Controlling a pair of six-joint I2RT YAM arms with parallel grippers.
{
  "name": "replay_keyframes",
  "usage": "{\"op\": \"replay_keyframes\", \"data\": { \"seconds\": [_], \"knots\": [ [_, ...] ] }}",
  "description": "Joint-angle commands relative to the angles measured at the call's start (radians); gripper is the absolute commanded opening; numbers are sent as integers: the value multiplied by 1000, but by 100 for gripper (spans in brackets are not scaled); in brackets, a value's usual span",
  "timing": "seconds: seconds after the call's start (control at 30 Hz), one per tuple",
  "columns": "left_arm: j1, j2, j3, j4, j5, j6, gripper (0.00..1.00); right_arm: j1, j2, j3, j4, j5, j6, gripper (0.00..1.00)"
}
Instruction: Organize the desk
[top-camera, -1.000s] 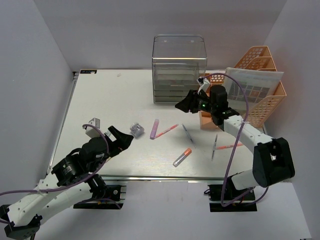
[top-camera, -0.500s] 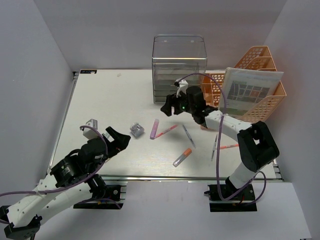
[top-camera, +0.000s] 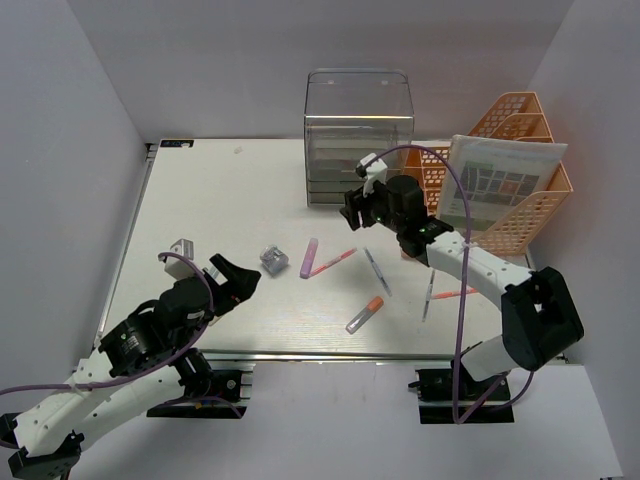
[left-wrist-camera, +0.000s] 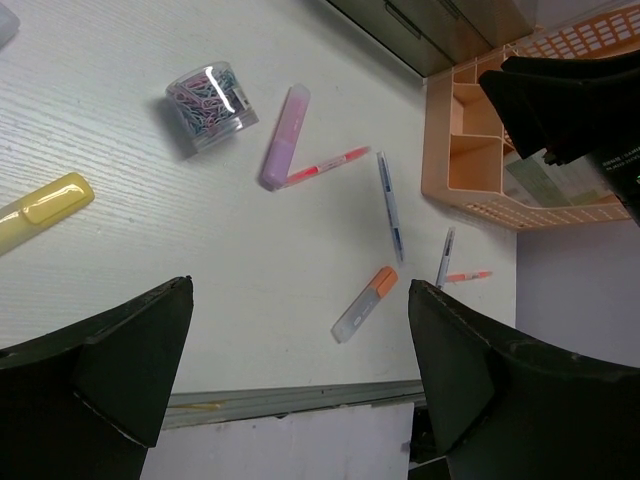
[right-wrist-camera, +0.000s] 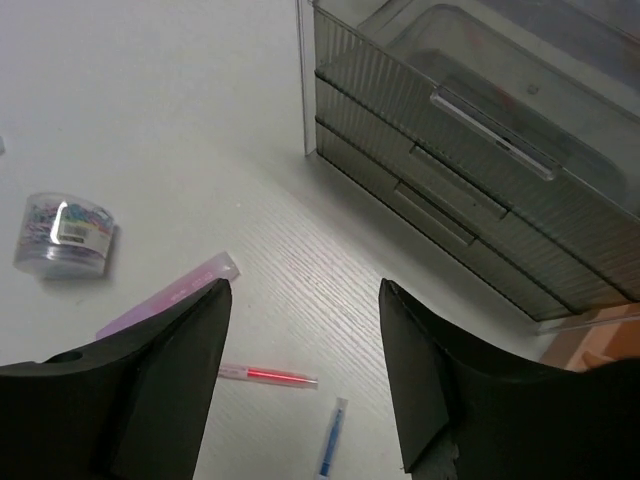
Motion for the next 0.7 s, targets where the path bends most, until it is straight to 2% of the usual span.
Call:
{"op": "replay_keyframes", "data": {
  "seconds": [0.0, 0.03, 0.07, 0.1, 0.17, 0.2, 0.27, 0.4, 0.43, 0.5, 0.53, 0.57, 0.67],
  "knots": [
    [-7, -6, 9, 10, 9, 11, 98, 2, 15, 53, -22, 75, -137, 67],
    [-7, -6, 12, 10, 9, 12, 98, 0, 14, 66, -50, 61, -157, 66],
    [-7, -3, 14, 13, 11, 15, 98, -3, 9, 63, -65, 52, -204, 54],
    [-7, -3, 14, 16, 11, 17, 98, 0, -20, 42, -50, 52, -229, 49],
    [-7, 2, 11, 22, 12, 17, 98, 20, -58, -26, 17, 61, -319, 36],
    [-7, 2, 8, 31, 15, 20, 98, 38, -81, -95, 90, 84, -415, 34],
    [-7, 2, 0, 45, 22, 18, 98, 61, -81, -129, 131, 183, -522, 36],
    [-7, 8, -6, 69, 32, 24, 98, 84, -101, -228, 207, 259, -785, 40],
    [-7, 11, -7, 72, 32, 27, 98, 98, -109, -254, 256, 292, -903, 41],
    [-7, 14, -8, 83, 32, 35, 98, 126, -115, -343, 351, 340, -1007, 42],
    [-7, 19, -6, 88, 32, 38, 98, 130, -114, -376, 444, 362, -1112, 43],
    [-7, 22, -7, 88, 32, 43, 98, 135, -112, -406, 498, 371, -1166, 47],
    [-7, 19, -7, 92, 32, 47, 98, 155, -101, -498, 657, 379, -1335, 48]
  ]
}}
